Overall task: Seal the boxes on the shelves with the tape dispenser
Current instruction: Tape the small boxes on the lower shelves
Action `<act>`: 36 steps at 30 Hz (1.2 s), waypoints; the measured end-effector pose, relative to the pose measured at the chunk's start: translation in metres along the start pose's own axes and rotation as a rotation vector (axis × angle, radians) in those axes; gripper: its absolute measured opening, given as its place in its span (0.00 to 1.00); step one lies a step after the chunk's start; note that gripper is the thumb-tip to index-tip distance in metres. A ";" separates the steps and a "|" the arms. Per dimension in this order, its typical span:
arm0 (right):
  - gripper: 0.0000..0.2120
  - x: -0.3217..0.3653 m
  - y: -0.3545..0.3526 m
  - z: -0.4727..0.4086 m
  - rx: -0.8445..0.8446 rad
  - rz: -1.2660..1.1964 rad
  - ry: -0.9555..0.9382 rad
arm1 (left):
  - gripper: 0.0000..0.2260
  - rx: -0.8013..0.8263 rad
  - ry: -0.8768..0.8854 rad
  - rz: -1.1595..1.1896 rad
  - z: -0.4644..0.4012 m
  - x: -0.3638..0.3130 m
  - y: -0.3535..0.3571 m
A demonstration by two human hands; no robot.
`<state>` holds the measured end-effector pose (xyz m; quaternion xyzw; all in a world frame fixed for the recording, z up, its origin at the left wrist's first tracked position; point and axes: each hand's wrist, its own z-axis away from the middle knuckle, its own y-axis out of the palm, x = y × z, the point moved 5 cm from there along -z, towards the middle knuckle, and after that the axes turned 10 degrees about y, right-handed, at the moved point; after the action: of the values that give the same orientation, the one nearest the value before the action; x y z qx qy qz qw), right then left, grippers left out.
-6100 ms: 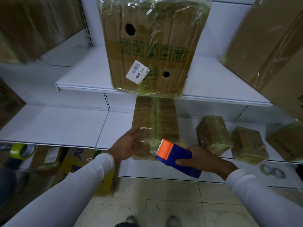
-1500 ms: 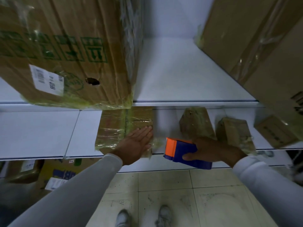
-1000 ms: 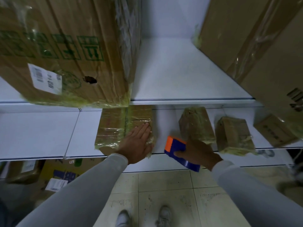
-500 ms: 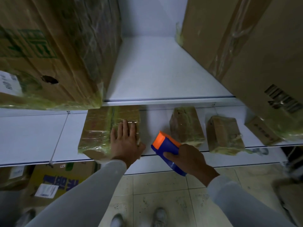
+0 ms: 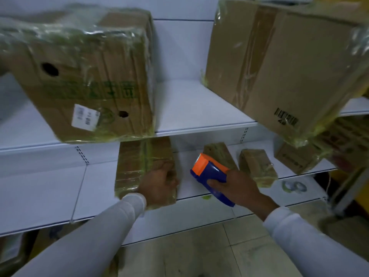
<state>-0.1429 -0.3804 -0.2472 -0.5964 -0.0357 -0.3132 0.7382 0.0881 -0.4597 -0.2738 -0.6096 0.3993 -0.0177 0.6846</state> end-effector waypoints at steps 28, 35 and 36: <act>0.18 0.150 -0.174 -0.045 -0.265 0.167 -0.221 | 0.21 -0.189 0.192 -0.287 0.004 -0.139 -0.157; 0.18 0.155 -0.152 -0.084 -0.308 0.290 -0.302 | 0.20 -0.249 0.136 -0.295 0.005 -0.137 -0.156; 0.19 0.156 -0.152 -0.085 -0.352 0.295 -0.320 | 0.20 -0.257 0.128 -0.293 0.006 -0.135 -0.156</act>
<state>-0.1220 -0.5368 -0.0751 -0.7562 -0.0098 -0.1057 0.6457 0.0721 -0.4257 -0.0706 -0.7410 0.3480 -0.1046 0.5646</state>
